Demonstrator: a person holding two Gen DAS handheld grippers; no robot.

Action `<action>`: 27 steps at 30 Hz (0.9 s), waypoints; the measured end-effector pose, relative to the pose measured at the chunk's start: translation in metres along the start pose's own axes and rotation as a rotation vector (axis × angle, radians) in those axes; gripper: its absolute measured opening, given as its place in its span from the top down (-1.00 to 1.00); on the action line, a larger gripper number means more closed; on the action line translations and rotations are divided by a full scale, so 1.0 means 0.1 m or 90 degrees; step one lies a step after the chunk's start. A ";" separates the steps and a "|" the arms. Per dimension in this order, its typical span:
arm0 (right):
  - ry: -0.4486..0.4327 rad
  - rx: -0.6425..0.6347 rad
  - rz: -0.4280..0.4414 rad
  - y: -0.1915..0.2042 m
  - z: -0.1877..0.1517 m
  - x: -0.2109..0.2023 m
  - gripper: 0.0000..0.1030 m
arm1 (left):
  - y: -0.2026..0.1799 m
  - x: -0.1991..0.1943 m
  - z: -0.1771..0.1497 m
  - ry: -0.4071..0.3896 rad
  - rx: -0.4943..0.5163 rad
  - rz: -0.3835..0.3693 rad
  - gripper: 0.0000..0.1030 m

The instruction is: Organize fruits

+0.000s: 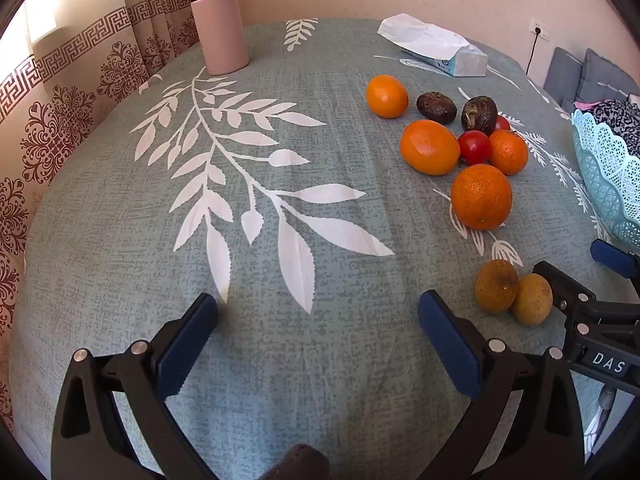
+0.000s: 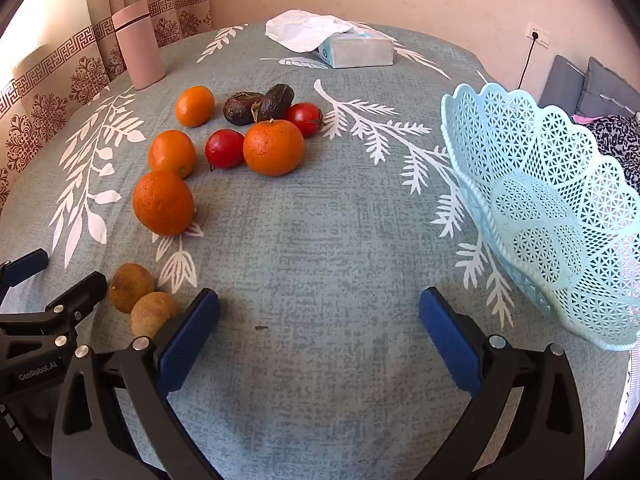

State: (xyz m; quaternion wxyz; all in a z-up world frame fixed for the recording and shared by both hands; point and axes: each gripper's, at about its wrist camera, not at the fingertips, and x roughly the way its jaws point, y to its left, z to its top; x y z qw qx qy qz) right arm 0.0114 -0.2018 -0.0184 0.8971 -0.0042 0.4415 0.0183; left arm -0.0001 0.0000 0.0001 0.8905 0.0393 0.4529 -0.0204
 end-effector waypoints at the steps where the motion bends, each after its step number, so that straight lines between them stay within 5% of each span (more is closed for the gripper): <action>1: 0.000 0.000 0.000 0.00 0.00 0.00 -0.96 | 0.00 0.00 0.00 0.001 0.000 -0.001 -0.91; 27: 0.002 0.004 0.008 -0.02 0.00 0.01 -0.96 | 0.03 0.00 -0.01 0.002 -0.001 -0.003 -0.91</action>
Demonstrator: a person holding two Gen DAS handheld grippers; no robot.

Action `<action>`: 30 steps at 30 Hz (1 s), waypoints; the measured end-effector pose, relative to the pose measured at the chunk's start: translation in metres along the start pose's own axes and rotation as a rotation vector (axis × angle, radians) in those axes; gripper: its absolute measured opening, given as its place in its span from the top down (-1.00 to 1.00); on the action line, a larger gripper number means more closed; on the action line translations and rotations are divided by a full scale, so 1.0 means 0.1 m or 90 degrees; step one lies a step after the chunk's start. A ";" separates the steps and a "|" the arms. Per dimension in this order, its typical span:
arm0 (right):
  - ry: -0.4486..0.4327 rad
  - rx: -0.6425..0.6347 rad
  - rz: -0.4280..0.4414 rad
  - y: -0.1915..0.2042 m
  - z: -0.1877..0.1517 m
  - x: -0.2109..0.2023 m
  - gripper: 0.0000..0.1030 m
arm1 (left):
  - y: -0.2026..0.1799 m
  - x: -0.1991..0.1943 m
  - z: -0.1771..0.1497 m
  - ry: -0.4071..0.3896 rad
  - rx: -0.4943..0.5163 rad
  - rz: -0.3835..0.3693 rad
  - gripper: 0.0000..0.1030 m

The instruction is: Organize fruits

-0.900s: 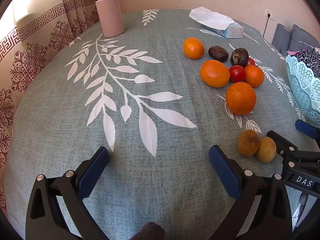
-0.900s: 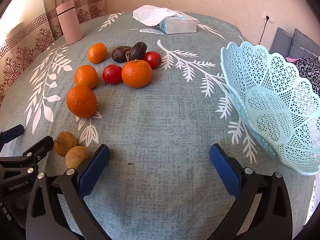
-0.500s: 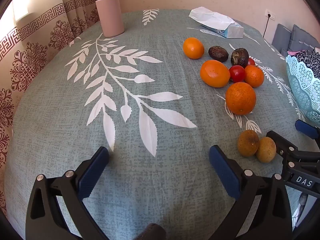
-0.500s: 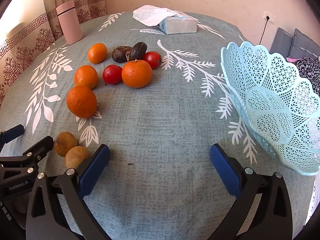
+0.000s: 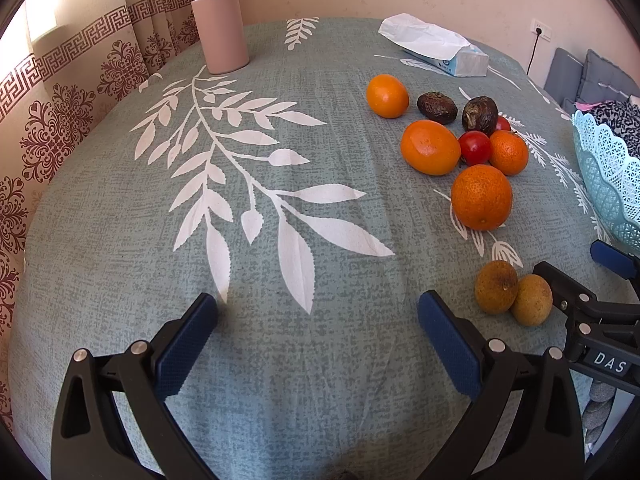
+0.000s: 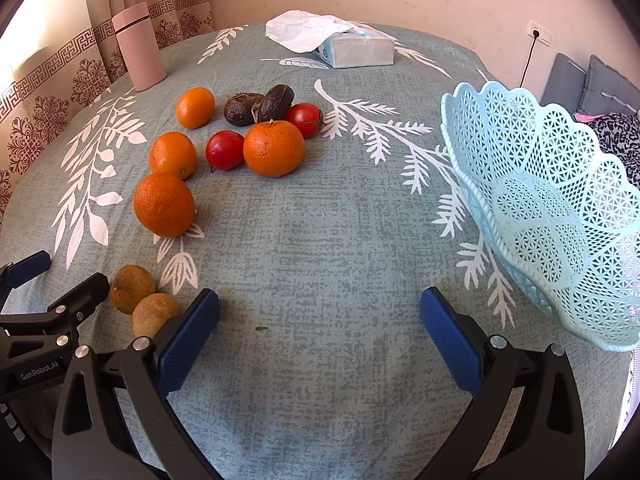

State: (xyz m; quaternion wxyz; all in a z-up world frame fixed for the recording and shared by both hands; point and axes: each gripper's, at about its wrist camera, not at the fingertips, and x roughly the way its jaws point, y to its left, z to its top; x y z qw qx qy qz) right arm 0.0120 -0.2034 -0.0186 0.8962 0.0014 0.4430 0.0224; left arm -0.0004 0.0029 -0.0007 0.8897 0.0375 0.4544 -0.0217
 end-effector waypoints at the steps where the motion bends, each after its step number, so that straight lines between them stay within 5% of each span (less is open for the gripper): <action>1: 0.000 -0.002 -0.001 0.00 0.00 -0.01 -0.96 | 0.00 0.00 0.00 0.000 0.000 0.000 -0.91; 30: 0.005 -0.015 0.014 0.01 0.01 0.02 -0.96 | -0.02 0.01 0.02 0.000 0.003 0.006 -0.91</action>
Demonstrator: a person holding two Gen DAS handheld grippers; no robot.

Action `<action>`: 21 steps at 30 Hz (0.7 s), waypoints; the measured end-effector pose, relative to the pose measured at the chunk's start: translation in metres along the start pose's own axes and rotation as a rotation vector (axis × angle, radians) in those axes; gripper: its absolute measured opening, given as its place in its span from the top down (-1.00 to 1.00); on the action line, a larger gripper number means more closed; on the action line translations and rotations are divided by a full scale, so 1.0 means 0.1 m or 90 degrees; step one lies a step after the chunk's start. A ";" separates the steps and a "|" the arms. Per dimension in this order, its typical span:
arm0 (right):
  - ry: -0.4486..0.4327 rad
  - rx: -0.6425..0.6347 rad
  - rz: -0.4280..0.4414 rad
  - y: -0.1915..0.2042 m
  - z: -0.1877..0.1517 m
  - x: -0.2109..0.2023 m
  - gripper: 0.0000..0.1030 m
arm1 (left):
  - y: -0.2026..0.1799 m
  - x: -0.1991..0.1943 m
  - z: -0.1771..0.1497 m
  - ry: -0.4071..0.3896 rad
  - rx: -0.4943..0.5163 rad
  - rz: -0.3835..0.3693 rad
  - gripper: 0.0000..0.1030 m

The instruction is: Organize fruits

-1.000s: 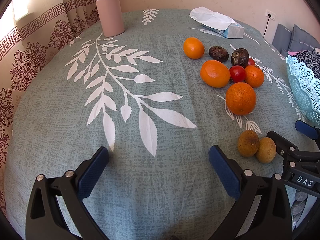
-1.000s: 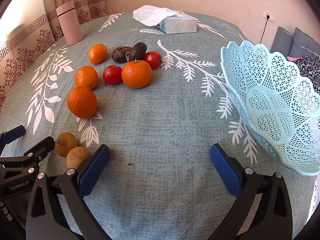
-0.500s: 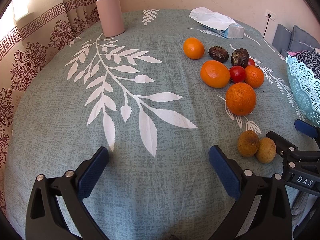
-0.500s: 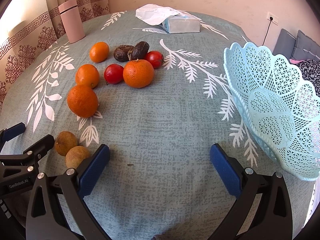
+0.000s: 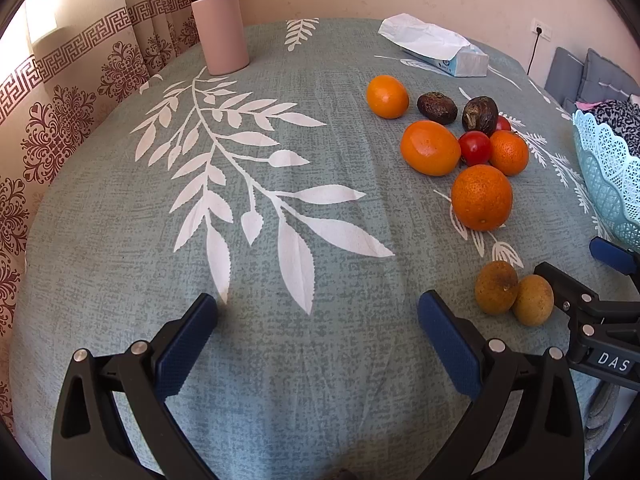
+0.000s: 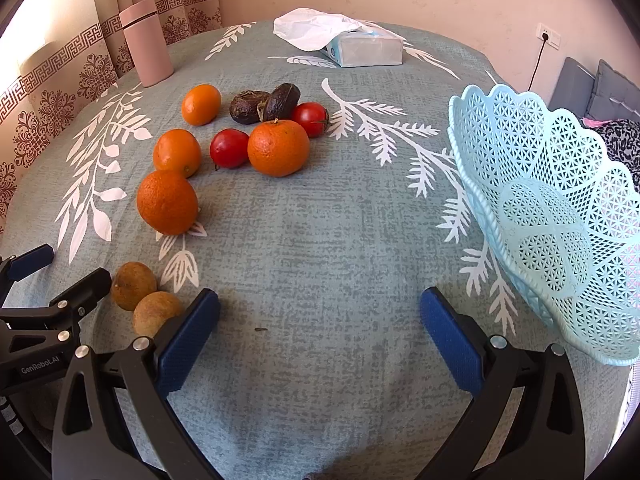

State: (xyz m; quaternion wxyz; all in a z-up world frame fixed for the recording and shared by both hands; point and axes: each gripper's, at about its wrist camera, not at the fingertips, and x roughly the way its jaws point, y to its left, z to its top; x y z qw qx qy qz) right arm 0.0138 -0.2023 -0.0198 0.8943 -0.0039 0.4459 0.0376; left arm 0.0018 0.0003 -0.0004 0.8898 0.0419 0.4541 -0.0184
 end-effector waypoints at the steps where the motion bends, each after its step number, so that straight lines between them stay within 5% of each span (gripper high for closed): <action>1: 0.000 0.000 0.004 0.00 0.00 0.00 -0.96 | 0.00 0.00 0.00 0.000 0.000 0.000 -0.91; 21: 0.003 -0.016 0.005 0.00 -0.01 0.00 -0.96 | 0.00 0.00 0.00 0.000 -0.001 0.000 -0.91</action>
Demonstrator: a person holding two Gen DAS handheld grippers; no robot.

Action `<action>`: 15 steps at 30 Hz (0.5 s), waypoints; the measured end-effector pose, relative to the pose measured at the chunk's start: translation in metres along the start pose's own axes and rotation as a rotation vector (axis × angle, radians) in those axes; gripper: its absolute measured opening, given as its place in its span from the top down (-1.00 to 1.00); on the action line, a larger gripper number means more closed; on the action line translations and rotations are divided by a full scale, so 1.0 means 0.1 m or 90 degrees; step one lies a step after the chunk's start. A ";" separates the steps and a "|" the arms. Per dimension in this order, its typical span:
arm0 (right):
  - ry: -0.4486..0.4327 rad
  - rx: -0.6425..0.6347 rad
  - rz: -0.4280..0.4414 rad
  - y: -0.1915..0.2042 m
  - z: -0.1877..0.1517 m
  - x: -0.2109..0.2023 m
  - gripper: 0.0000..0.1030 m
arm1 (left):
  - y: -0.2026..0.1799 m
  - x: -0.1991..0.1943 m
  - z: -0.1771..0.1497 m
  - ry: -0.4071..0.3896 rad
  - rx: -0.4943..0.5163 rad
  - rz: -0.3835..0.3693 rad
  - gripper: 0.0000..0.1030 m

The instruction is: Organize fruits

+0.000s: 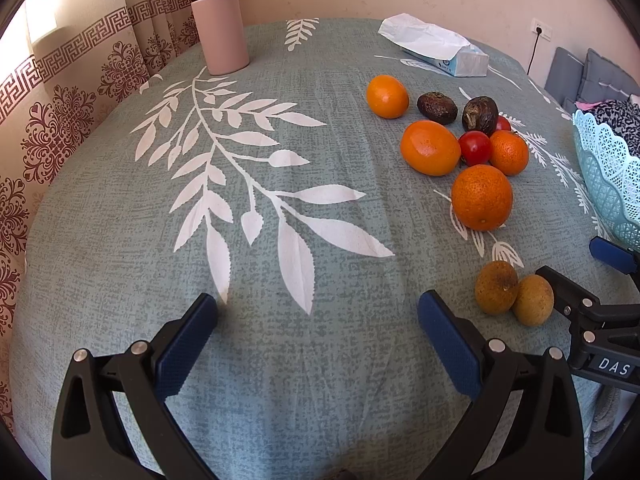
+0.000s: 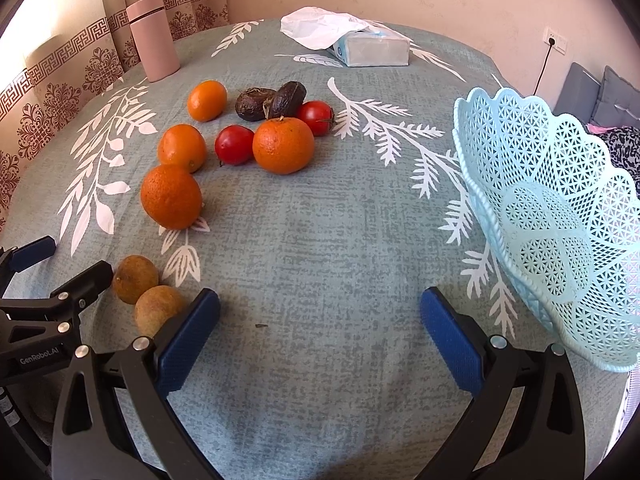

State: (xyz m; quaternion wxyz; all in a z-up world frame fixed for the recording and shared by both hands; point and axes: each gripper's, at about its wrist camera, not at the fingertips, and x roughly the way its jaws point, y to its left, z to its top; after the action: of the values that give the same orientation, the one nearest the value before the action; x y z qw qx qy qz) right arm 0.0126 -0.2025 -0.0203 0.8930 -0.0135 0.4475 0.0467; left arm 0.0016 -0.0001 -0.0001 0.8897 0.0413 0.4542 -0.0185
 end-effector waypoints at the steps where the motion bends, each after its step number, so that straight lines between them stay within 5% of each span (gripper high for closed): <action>1: 0.000 0.000 0.000 0.00 0.00 0.00 -0.96 | 0.00 0.00 0.00 0.000 0.000 0.000 -0.91; 15: 0.000 -0.002 -0.003 0.00 0.01 0.00 -0.96 | 0.00 0.00 0.00 0.000 0.000 0.000 -0.91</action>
State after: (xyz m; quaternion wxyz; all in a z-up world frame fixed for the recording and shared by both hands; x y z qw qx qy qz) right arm 0.0130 -0.2024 -0.0198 0.8932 -0.0159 0.4471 0.0454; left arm 0.0016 0.0000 -0.0001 0.8897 0.0410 0.4543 -0.0186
